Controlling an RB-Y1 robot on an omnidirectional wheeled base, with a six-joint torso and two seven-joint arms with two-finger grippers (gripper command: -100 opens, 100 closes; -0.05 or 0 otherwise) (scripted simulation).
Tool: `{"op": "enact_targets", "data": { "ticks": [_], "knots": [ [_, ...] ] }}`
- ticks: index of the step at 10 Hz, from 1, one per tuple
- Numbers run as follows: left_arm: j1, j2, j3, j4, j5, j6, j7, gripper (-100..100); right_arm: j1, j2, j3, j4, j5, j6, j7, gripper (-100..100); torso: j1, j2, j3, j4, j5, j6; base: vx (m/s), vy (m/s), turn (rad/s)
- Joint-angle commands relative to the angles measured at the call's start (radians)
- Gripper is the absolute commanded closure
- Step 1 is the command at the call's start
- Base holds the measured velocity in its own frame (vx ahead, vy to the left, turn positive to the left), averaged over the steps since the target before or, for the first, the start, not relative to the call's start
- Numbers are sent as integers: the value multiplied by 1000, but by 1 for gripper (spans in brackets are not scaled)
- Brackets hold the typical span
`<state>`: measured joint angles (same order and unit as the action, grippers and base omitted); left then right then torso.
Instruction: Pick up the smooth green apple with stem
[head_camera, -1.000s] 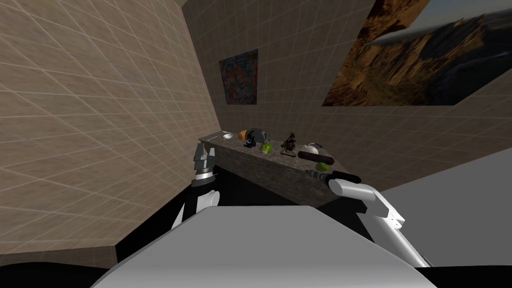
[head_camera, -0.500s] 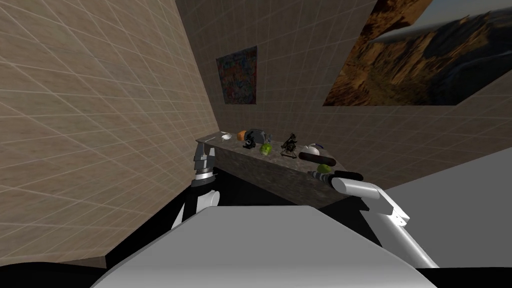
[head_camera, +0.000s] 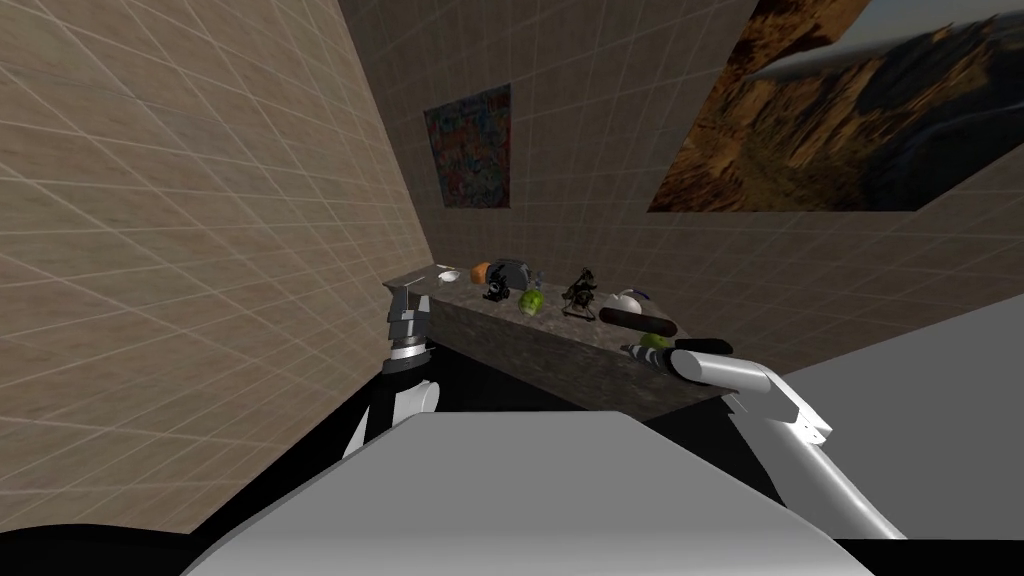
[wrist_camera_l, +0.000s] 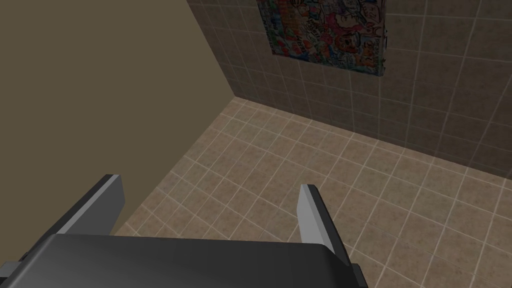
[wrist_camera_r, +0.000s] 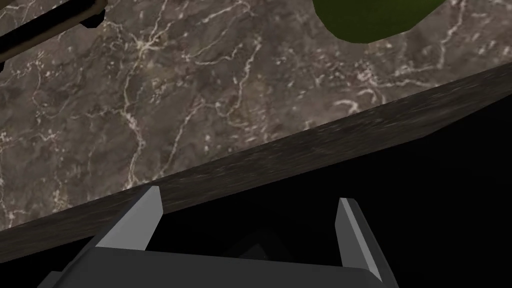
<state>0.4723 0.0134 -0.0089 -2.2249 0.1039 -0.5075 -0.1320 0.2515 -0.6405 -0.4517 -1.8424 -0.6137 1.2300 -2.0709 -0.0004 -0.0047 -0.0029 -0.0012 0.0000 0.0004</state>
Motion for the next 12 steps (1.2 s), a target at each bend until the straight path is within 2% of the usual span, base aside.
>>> {"op": "enact_targets", "data": {
  "ticks": [1, 2, 3, 4, 5, 8, 12],
  "knots": [
    [0, 0, 0, 0, 0, 0, 0, 0, -12, -26, -11, 28, -27, 50, -50, -100, 0, 0, 0, 0, 0, 0, 112, -4, -63],
    [0, 0, 0, 0, 0, 0, 0, 0, -12, -26, -11, 28, -27, 56, -59, -100, -1, -2, -1, 0, 0, 0, 89, 0, -38],
    [0, 0, 0, 0, 0, 0, 0, 0, -23, -49, -20, 50, -50, 96, -97, -100, -1, -1, -1, 0, 0, 0, 87, 5, -70],
    [0, 0, 0, 0, 0, 0, 0, 0, -32, -71, -28, 71, -70, 122, -124, -100, 0, -1, 0, 0, 0, 0, 143, 1, -107],
    [0, 0, 0, 0, 0, 0, 0, 0, -32, -71, -28, 71, -70, 134, -137, -100, -1, -3, -2, -1, 0, 0, 113, 14, -50],
    [0, 0, 0, 0, 0, 0, 0, 0, -58, -129, -50, 126, -120, 223, -223, -100, -1, -3, -2, -1, 0, 0, 131, 1, -94],
    [0, 0, 0, 0, 0, 0, 0, 0, -82, -194, -76, 181, -160, 296, -294, -100, -4, -3, -2, -1, -1, 0, 134, -59, -89]
  ]
}}
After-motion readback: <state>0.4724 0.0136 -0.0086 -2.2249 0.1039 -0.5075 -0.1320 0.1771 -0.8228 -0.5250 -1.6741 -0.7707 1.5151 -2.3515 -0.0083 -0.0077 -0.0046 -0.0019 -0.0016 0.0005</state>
